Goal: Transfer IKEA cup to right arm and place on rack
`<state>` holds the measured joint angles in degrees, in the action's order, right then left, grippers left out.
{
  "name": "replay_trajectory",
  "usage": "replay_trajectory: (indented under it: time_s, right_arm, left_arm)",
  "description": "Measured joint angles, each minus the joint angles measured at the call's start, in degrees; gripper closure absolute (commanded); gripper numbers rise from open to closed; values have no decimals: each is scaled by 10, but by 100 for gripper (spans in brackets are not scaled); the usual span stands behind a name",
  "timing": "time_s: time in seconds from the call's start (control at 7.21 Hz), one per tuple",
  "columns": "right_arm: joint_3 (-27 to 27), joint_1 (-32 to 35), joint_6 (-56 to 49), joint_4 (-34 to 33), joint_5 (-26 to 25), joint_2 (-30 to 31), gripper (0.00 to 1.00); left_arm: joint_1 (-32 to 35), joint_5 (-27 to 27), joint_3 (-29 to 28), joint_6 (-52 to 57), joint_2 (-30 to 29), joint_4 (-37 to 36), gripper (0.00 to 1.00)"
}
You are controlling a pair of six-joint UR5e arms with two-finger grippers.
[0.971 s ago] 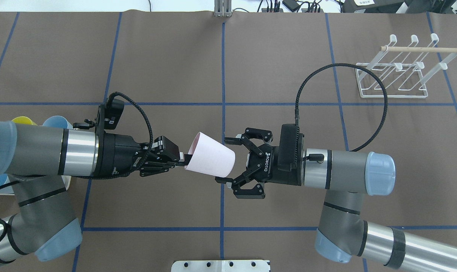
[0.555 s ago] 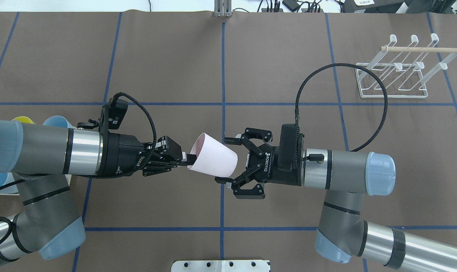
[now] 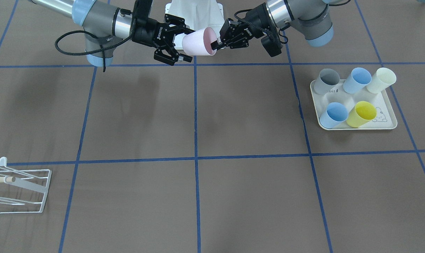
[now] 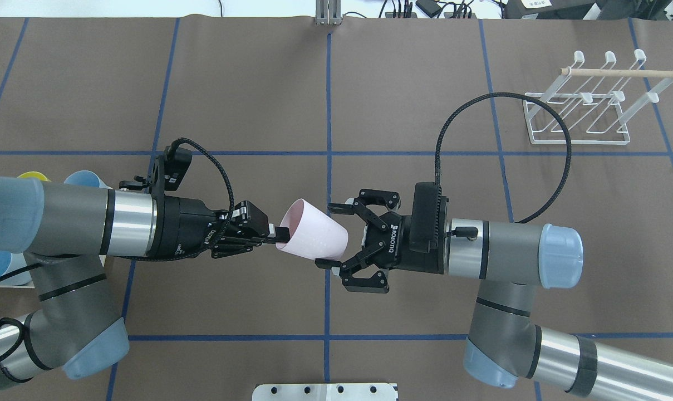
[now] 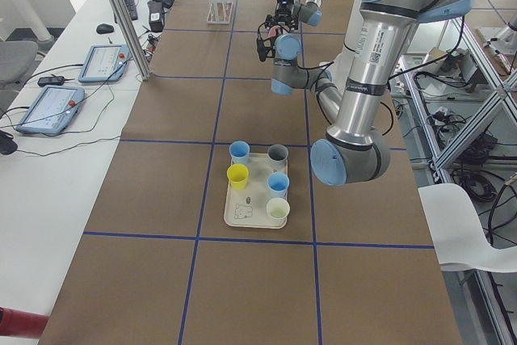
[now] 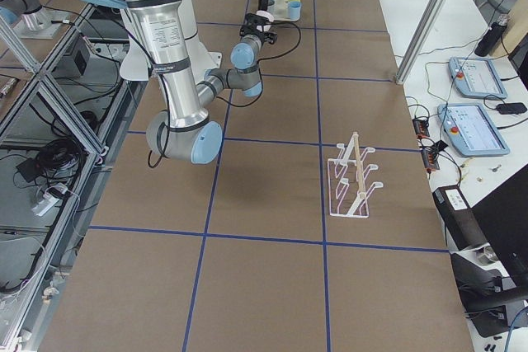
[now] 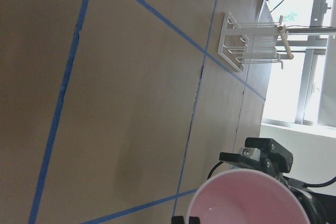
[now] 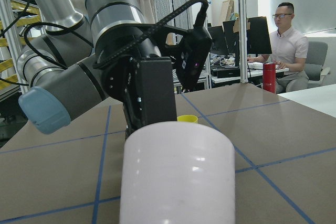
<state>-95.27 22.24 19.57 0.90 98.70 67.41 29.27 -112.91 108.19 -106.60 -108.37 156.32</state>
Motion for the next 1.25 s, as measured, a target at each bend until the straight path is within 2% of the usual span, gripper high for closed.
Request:
replay_trajectory:
  time_s: [0.28, 0.42, 0.55, 0.69, 0.83, 1.25]
  right_arm:
    - [0, 0, 0, 0, 0, 0, 16]
    - [0, 0, 0, 0, 0, 0, 33]
    - [-1, -1, 0, 0, 0, 0, 54]
    - [-1, -1, 1, 0, 1, 1, 69]
    - [-1, -3, 2, 0, 1, 2, 75]
    - [-1, -6, 2, -3, 1, 7, 82]
  left_arm:
    - [0, 0, 1, 1, -1, 1, 100]
    - [0, 0, 2, 1, -1, 1, 100]
    - [0, 0, 2, 1, -1, 2, 92]
    - [0, 0, 3, 1, -1, 2, 33]
    - [0, -1, 3, 2, -1, 2, 0]
    - [12, -9, 5, 47, 0, 0, 0]
